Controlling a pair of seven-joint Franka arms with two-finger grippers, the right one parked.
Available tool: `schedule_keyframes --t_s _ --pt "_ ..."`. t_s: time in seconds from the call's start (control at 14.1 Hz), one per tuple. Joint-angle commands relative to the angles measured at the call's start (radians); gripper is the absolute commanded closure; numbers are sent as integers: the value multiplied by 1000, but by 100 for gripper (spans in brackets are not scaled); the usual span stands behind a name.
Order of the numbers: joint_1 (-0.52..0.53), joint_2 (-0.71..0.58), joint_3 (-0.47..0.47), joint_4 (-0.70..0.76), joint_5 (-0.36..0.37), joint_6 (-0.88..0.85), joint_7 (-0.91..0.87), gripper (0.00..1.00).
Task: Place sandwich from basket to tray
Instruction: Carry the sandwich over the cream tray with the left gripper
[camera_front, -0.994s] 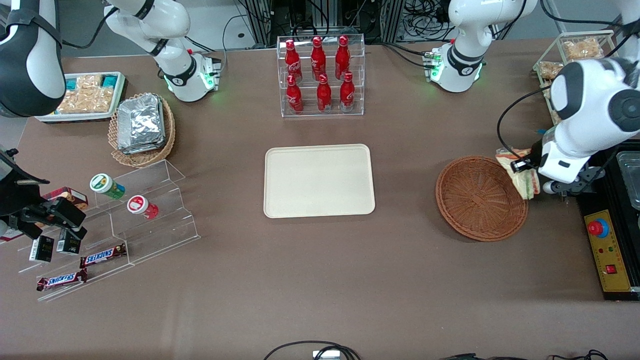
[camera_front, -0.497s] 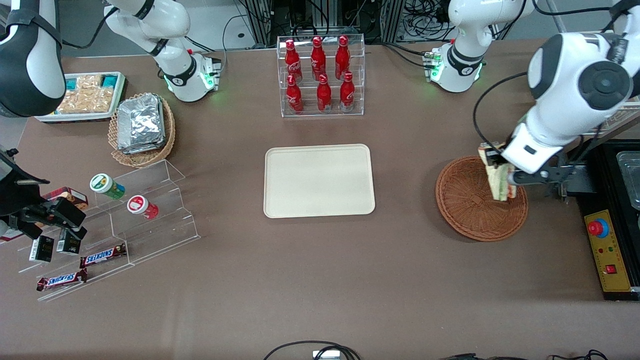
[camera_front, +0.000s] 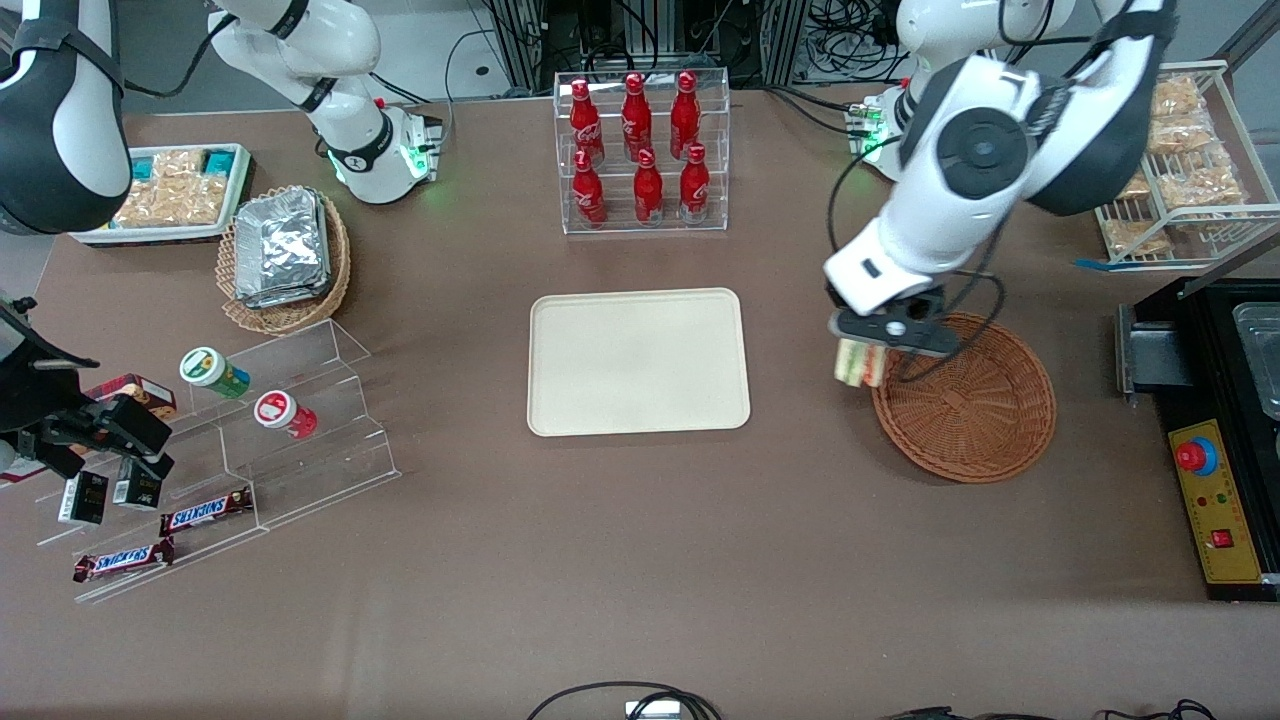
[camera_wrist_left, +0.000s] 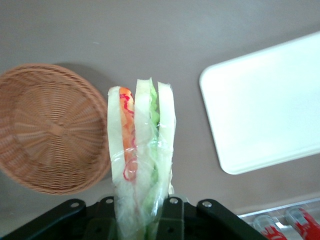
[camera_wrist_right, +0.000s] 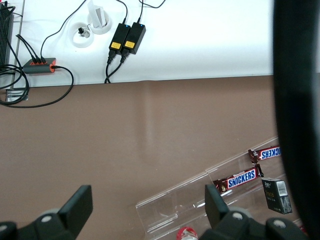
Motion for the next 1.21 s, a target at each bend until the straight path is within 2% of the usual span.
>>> schedule_keyframes --t_s 0.0,0.43,0.64,0.99,1.14 --pt "-17 77 -76 51 30 9 -106 100" --pt "-133 180 -76 55 117 80 -310 100" --pt "-190 253 -76 59 133 100 -356 100" --pt "-270 390 -75 58 238 199 -528 100" --pt "-296 444 -75 58 306 213 -586 99"
